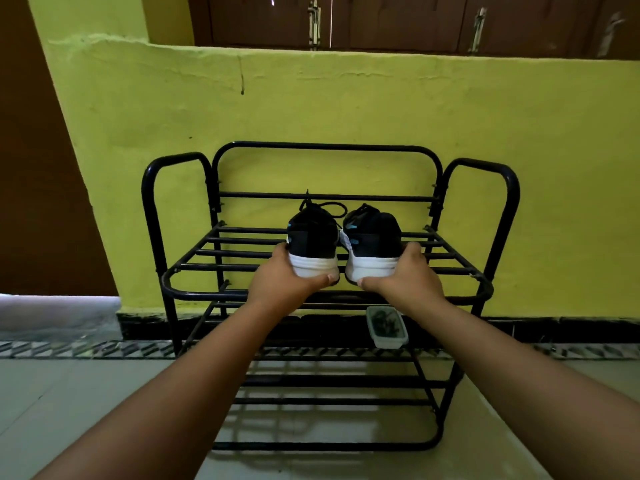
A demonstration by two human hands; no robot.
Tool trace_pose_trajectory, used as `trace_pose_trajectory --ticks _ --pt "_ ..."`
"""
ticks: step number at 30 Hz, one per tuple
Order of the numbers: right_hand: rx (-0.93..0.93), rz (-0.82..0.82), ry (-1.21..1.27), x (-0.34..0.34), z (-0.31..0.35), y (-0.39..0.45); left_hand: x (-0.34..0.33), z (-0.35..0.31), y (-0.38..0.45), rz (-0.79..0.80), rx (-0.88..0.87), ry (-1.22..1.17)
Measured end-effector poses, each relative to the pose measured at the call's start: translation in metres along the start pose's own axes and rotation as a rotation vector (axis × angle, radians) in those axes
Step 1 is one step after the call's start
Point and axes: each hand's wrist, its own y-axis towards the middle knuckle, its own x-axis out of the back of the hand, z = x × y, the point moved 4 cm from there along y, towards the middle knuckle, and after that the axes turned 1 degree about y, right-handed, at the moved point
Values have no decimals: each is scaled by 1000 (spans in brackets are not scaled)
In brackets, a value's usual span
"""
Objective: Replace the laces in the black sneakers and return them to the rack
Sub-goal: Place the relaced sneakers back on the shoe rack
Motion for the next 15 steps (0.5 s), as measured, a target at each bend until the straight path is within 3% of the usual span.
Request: trace_pose_trajectory --ticks 10,15 --pt "24 25 81 -8 -5 8 -6 0 11 25 -19 -27" --pt "47 80 128 -3 -7 3 -7 4 4 178 -62 109"
